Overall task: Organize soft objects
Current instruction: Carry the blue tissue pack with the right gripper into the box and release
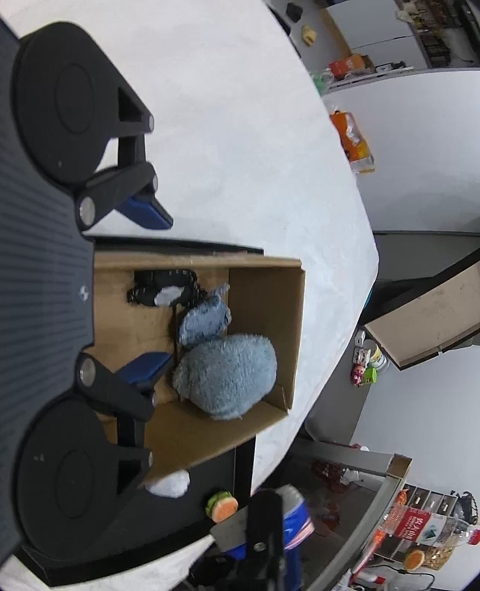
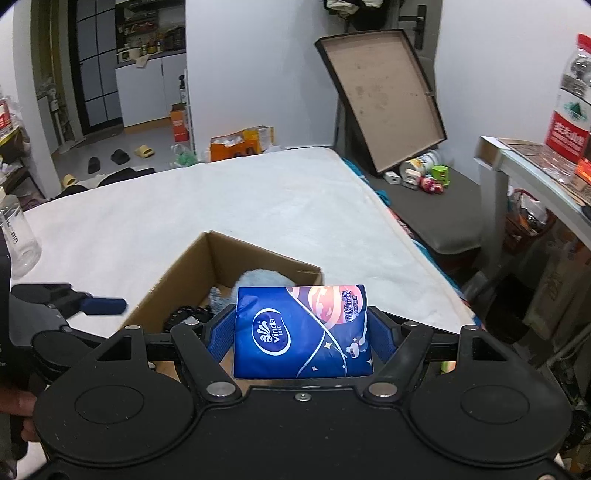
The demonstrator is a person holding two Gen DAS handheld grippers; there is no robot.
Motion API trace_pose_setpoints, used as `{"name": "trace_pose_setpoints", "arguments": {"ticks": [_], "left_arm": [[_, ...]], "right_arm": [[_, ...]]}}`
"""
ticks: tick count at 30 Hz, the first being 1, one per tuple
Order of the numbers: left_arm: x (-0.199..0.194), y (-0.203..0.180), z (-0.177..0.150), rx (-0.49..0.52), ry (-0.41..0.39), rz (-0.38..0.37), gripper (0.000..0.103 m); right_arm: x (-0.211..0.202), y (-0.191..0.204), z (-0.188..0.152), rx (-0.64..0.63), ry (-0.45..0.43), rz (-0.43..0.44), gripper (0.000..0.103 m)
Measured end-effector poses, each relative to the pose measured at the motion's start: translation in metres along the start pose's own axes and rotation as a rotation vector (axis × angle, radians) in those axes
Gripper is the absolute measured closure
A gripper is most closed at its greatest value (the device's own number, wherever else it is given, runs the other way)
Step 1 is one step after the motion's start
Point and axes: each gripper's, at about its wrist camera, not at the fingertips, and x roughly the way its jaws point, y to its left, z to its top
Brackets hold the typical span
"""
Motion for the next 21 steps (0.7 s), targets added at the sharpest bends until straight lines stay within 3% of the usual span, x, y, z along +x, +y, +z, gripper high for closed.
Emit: {"name": "trace_pose_setpoints", "arguments": {"ticks": [6, 9, 21], "left_arm": [[0.004, 0.005, -0.006, -0.002, 0.021, -0.009, 0.073], [0.004, 0.008, -0.009, 0.009, 0.015, -0.002, 0.08], [0.006, 0.017, -0.009, -0.017, 0.008, -0.024, 0.081]], "right_arm": [[0.014, 0.016, 0.005, 0.007, 0.003, 0.033, 0.032], [0.021, 0.023, 0.007, 0.01, 0.01, 0.047, 0.032], [0.052, 0.047, 0.006, 0.002, 0.057, 0.064, 0.032]]}}
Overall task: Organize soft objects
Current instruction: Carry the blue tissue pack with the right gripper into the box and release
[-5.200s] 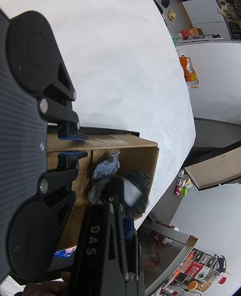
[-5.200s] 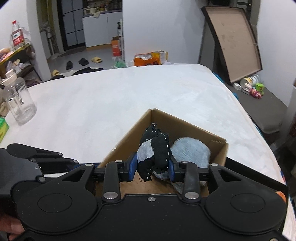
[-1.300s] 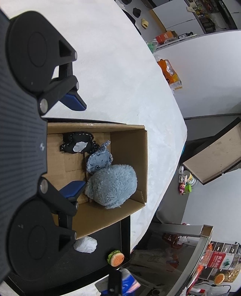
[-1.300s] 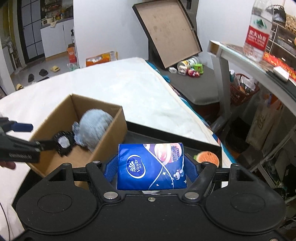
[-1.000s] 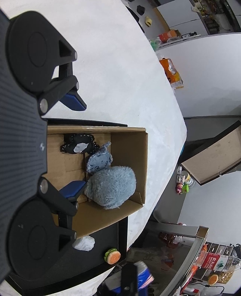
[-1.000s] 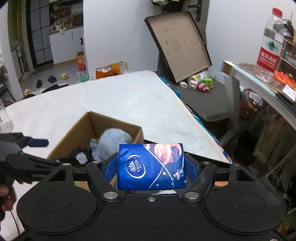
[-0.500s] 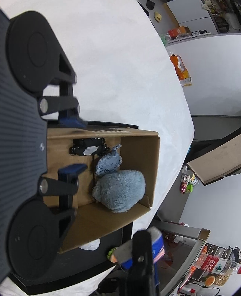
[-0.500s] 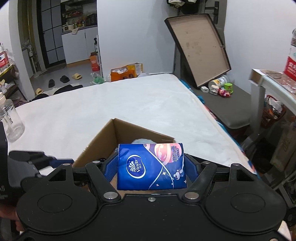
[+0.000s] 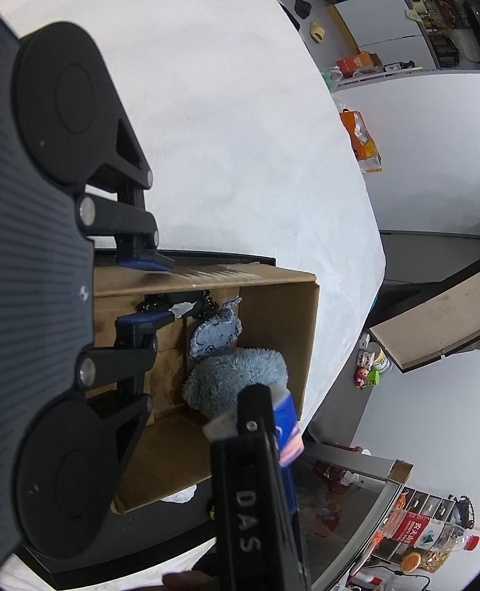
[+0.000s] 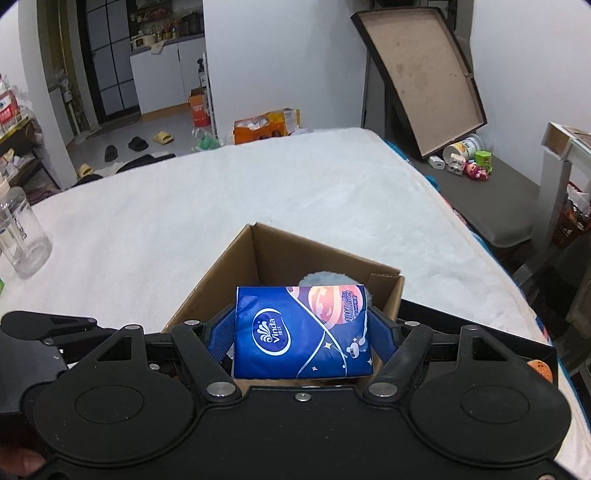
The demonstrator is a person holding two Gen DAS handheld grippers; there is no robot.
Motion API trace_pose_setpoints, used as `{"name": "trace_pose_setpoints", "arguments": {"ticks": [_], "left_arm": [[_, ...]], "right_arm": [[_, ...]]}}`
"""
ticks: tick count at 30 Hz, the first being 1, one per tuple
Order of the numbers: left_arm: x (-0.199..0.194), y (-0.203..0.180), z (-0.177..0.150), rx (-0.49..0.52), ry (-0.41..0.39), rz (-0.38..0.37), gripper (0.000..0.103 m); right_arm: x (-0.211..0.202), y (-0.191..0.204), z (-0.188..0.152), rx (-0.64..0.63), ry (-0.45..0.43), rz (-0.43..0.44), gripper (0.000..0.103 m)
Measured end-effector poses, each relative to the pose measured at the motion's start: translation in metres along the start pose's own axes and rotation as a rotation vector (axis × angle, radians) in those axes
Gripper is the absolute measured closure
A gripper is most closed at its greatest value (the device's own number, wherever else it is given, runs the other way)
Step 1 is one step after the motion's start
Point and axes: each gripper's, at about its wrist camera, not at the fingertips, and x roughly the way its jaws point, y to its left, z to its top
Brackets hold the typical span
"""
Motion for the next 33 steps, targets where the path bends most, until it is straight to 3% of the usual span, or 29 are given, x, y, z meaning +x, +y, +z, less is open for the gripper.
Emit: {"name": "trace_pose_setpoints", "arguments": {"ticks": [18, 27, 33], "left_arm": [[0.002, 0.004, 0.003, -0.043, 0.014, -0.001, 0.081], [0.003, 0.0, 0.004, -0.041, 0.015, 0.013, 0.081], [0.002, -0.003, 0.004, -0.038, 0.016, 0.026, 0.081]], "right_arm": [[0.035, 0.009, -0.006, -0.016, 0.096, 0.007, 0.03], [0.022, 0.011, -0.007, -0.083, 0.07, -0.013, 0.022], [0.005, 0.004, -0.008, -0.078, 0.041, 0.0, 0.022]]}}
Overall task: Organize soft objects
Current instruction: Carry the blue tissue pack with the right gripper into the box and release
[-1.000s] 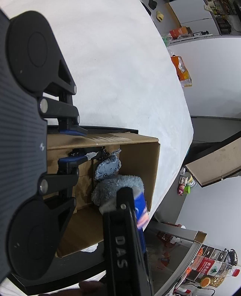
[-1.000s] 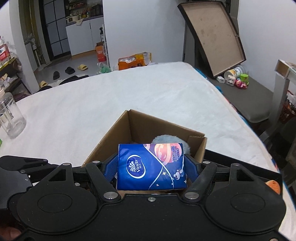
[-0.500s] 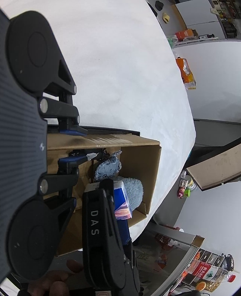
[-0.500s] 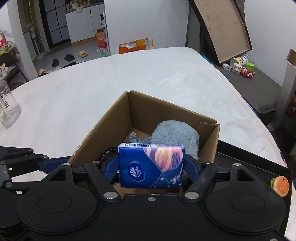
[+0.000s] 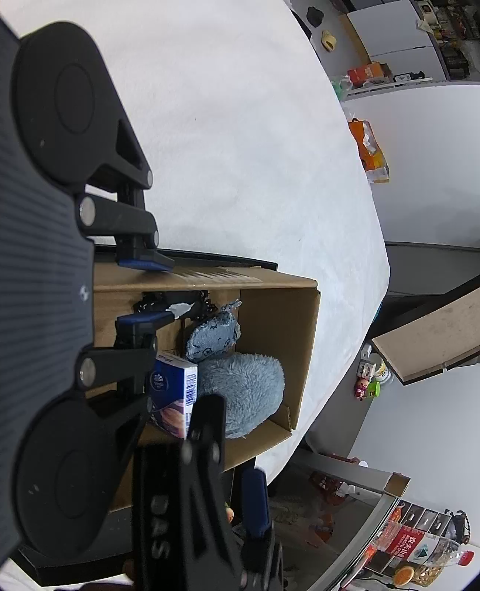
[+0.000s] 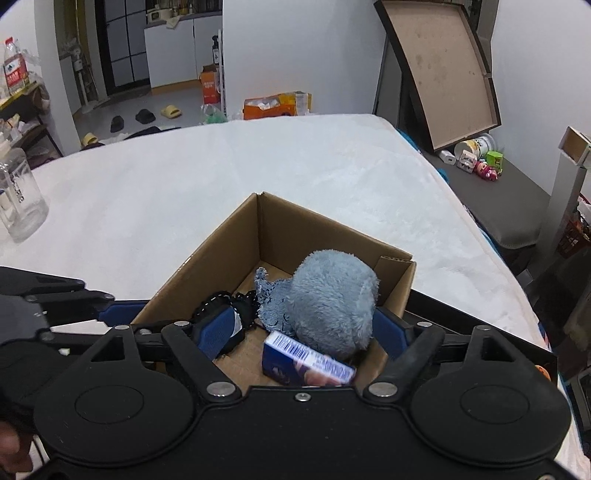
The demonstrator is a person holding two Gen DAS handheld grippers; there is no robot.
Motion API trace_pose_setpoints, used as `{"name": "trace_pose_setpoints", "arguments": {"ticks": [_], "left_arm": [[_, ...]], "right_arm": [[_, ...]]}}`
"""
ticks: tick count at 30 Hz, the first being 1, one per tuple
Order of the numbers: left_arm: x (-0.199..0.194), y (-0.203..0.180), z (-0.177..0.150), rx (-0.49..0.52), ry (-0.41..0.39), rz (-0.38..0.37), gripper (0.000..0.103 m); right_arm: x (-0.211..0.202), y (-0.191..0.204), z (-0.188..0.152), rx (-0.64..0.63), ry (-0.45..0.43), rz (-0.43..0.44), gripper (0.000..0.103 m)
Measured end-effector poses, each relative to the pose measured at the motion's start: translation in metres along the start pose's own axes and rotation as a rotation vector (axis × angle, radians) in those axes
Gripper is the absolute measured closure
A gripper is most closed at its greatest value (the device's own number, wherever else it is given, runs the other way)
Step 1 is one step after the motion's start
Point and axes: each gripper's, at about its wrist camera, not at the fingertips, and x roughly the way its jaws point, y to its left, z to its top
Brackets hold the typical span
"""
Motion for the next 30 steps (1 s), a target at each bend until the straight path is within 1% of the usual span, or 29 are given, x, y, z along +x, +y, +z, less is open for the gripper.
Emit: {"name": "trace_pose_setpoints", "arguments": {"ticks": [5, 7, 10, 12, 14, 15, 16, 17, 19, 21, 24, 30], "left_arm": [[-0.001, -0.004, 0.002, 0.013, -0.006, 0.024, 0.08], [-0.002, -0.006, 0.003, 0.025, -0.015, 0.04, 0.078], [-0.003, -0.009, 0.006, 0.028, -0.017, 0.041, 0.077], [-0.002, -0.011, 0.006, 0.035, -0.013, 0.045, 0.074], [-0.001, -0.012, 0.008, 0.038, -0.005, 0.044, 0.063], [0.0, -0.014, 0.008, 0.04, -0.005, 0.046, 0.06], [0.0, -0.015, 0.009, 0.044, -0.006, 0.048, 0.055], [0.0, -0.016, 0.009, 0.047, -0.008, 0.05, 0.051], [0.0, -0.018, 0.01, 0.05, -0.01, 0.051, 0.048], [0.001, -0.021, 0.01, 0.056, -0.008, 0.056, 0.042], [0.002, -0.026, 0.011, 0.066, -0.012, 0.062, 0.036], [0.006, -0.038, 0.013, 0.097, -0.014, 0.072, 0.034]], "right_arm": [[-0.015, -0.005, -0.005, -0.003, -0.022, -0.009, 0.022], [-0.019, -0.008, -0.007, 0.004, -0.027, -0.013, 0.022], [-0.028, -0.014, -0.01, 0.013, -0.038, -0.022, 0.022], [-0.033, -0.019, -0.012, 0.016, -0.048, -0.032, 0.022], [-0.038, -0.024, -0.015, 0.024, -0.056, -0.04, 0.022], [-0.04, -0.028, -0.017, 0.031, -0.059, -0.045, 0.022], [-0.042, -0.032, -0.019, 0.036, -0.061, -0.051, 0.022], [-0.043, -0.035, -0.02, 0.041, -0.062, -0.059, 0.022], [-0.043, -0.042, -0.024, 0.053, -0.059, -0.074, 0.022], [-0.043, -0.051, -0.03, 0.071, -0.055, -0.088, 0.022], [-0.04, -0.063, -0.038, 0.096, -0.046, -0.106, 0.022], [-0.035, -0.087, -0.052, 0.12, -0.032, -0.139, 0.021]]}}
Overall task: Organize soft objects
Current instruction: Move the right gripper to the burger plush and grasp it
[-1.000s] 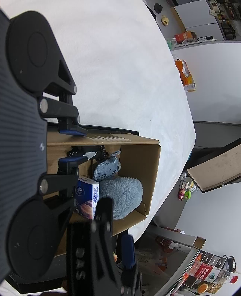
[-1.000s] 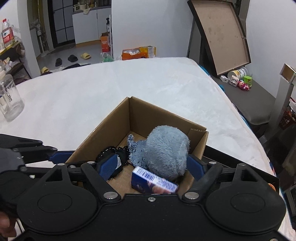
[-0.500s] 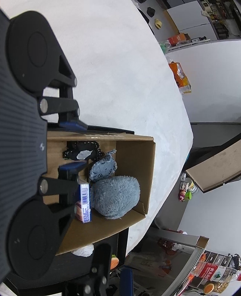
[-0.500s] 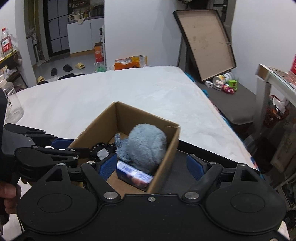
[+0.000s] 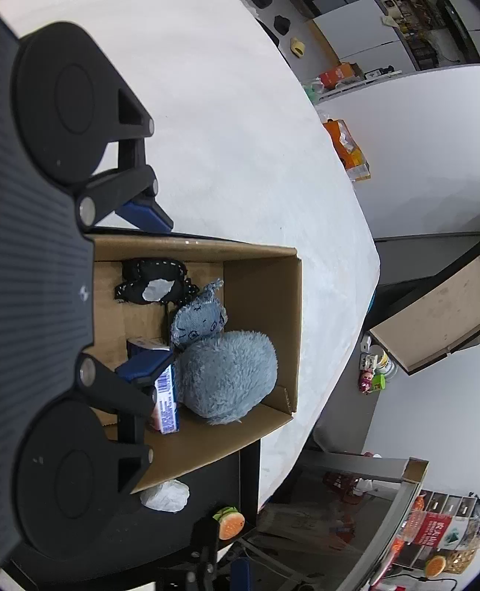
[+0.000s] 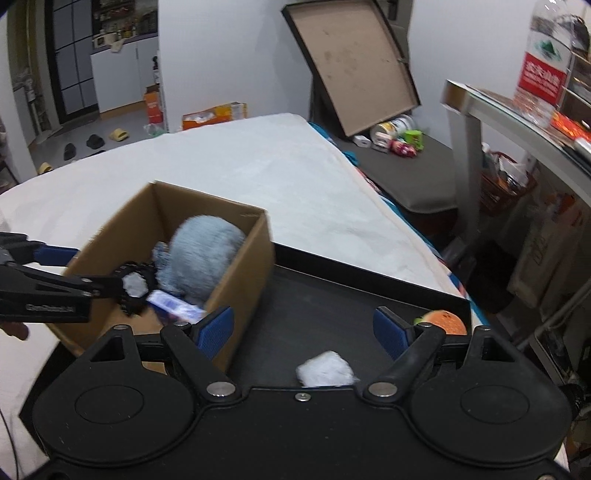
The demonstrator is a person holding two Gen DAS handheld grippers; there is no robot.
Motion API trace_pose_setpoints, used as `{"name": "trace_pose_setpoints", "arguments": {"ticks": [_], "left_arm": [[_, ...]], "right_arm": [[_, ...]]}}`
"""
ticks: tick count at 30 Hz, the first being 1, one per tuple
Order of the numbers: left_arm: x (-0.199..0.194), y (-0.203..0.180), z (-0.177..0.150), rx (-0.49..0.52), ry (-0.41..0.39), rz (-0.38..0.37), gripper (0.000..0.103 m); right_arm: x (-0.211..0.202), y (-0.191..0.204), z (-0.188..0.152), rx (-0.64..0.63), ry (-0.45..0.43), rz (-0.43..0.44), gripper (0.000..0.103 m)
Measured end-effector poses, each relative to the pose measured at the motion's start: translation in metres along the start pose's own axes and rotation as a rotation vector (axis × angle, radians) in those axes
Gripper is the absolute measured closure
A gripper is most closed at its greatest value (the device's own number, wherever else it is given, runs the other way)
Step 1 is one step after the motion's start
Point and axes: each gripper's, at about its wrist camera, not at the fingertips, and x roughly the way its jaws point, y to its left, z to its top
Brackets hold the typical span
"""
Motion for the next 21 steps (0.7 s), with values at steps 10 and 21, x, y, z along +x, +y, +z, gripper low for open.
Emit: {"name": "trace_pose_setpoints", "arguments": {"ticks": [10, 21], "left_arm": [[0.013, -0.022, 0.005, 0.052, 0.014, 0.085, 0.027], [0.024, -0.036, 0.011, 0.105, 0.037, 0.163, 0.025]], "right_arm": [[0.022, -0.051, -0.015, 0.066, -0.002, -0.074, 0.029], [0.06, -0.095, -0.026, 0.124, 0.057, -0.129, 0.028]]}}
